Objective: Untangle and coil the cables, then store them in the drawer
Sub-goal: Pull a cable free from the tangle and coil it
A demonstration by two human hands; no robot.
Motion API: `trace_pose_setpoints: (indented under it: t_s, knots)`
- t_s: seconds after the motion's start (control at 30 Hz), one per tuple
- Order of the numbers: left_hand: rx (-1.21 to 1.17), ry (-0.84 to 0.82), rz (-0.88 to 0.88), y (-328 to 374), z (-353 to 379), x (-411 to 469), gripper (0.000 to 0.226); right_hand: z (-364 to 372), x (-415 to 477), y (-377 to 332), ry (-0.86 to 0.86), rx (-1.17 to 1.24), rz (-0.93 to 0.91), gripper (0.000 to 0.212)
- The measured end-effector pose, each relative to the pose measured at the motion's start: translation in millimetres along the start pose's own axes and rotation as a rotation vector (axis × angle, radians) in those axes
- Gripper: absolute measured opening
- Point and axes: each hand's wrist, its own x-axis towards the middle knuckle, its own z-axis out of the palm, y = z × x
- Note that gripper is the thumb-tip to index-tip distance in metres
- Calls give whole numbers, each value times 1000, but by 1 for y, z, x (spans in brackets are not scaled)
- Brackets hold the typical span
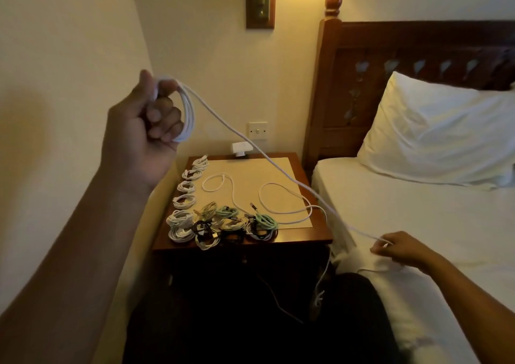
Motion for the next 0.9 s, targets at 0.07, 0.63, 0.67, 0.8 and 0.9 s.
trace_pose_setpoints:
  t_s: [0.07,0.63,0.67,0.8,0.9]
  knots:
    - [69,-47,-59,-10,14,-4,39,-3,-12,-22,-193,-289,-49,61]
    - [955,67,-232,-91,-13,-36,43,64,-182,-271,-110,33,-846,25]
    - [912,36,-354,-97,-21,-44,48,53,-181,-271,-77,47,-836,27]
    - [517,-239,-644,-107,-19,-79,62,17,-154,-270,114,150,-848,22]
    - [360,-305,-569,-103,-7,-87,60,25,-124,-266,152,235,-854,23]
